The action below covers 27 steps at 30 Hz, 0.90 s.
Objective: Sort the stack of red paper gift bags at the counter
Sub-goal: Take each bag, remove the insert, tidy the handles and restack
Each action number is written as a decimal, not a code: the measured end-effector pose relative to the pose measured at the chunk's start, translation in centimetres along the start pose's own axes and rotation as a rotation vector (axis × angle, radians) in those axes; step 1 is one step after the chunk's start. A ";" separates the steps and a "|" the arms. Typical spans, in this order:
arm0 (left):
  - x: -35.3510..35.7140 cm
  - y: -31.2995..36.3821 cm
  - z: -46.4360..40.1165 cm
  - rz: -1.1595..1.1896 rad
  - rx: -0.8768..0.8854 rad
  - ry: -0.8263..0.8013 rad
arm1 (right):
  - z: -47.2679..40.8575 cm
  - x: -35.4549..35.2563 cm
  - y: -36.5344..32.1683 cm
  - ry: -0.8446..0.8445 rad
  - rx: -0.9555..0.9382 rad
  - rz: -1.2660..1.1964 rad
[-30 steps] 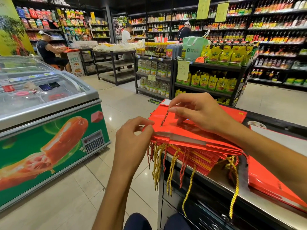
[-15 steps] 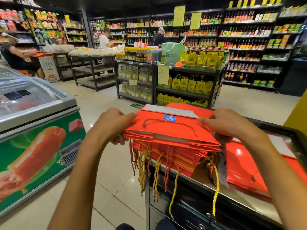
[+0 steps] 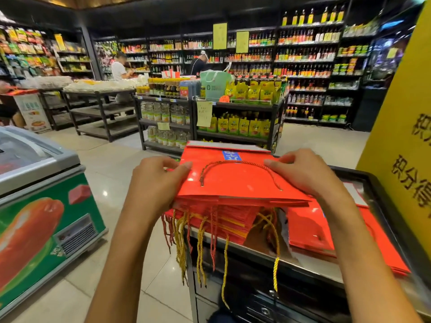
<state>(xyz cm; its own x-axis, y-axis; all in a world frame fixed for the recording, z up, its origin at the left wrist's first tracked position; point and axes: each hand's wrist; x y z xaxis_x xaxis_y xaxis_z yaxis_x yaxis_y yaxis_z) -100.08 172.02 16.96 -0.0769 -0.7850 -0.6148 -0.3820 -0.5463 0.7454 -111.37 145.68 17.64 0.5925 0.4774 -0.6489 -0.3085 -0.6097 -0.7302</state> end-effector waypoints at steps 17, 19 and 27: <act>21.8 11.3 2.5 -0.752 0.597 -0.356 | 3.2 -8.8 18.5 0.044 0.445 0.160; 23.1 10.6 3.4 -0.827 0.619 -0.386 | 3.1 -7.6 20.4 0.028 0.487 0.174; 28.5 7.9 4.3 -0.681 0.608 -0.430 | 1.5 -3.9 19.2 0.137 0.181 0.472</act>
<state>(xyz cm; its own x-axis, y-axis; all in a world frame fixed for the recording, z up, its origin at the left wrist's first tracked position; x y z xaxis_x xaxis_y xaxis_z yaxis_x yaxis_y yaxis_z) -109.28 146.58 4.26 0.0535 -0.1239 -0.9909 -0.8640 -0.5032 0.0163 -120.74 133.02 5.81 0.4458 0.0829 -0.8913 -0.6820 -0.6134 -0.3982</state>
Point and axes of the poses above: each hand's wrist, its own z-axis away from the middle knuckle, its own x-axis out of the palm, y = z × x, and after that the axes turned 12 degrees about -z, right-handed
